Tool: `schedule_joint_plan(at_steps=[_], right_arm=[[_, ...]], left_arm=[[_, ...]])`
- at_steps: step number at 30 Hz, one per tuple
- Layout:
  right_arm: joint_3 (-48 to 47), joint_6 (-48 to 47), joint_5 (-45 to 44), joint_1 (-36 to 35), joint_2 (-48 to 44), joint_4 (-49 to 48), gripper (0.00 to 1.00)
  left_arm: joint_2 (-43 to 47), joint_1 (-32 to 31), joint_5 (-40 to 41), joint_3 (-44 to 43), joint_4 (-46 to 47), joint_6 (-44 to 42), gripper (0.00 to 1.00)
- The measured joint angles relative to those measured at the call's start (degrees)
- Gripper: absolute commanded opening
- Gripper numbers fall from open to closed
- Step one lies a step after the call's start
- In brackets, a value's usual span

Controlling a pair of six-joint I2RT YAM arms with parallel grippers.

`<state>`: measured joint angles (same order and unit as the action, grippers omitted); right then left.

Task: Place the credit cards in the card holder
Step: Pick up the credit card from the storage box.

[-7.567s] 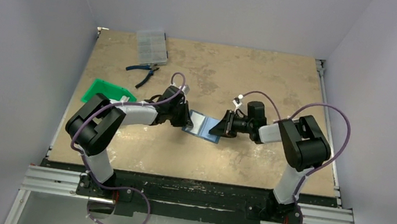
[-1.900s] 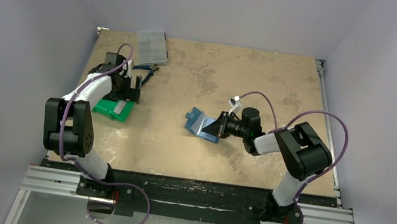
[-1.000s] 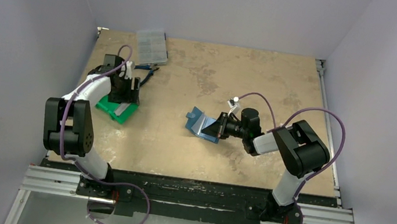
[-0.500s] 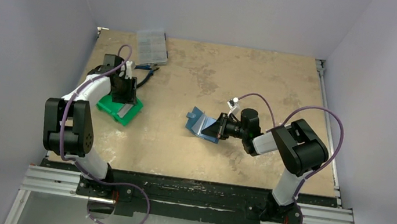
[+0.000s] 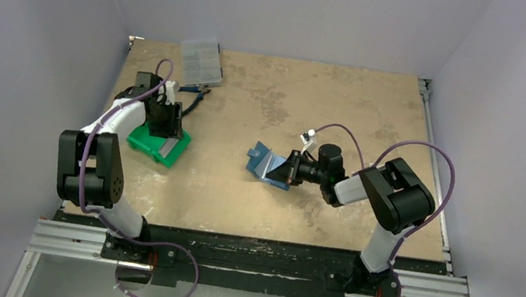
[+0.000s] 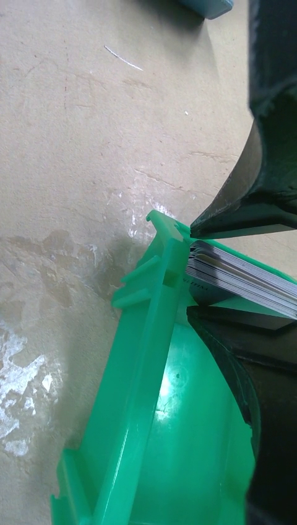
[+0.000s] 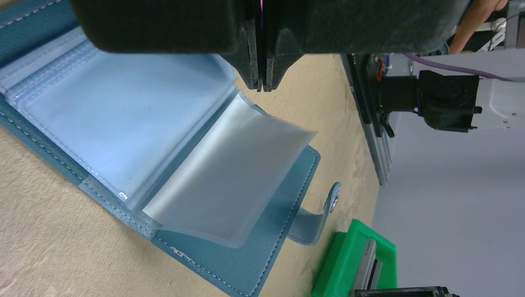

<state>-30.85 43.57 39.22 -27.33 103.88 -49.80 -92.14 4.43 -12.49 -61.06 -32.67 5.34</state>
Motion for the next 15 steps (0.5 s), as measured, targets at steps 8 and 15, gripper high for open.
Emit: schedule_joint_plan(at_steps=[8,15], right_arm=[[0.0,0.2,0.5,0.0,0.6,-0.5,0.02],[0.0,0.4,0.8,-0.1,1.6,-0.8,0.02]], left_arm=[[0.0,0.2,-2.3,0.0,-0.1,0.0,0.44],[0.0,0.9,-3.6,0.0,-0.1,0.0,0.44]])
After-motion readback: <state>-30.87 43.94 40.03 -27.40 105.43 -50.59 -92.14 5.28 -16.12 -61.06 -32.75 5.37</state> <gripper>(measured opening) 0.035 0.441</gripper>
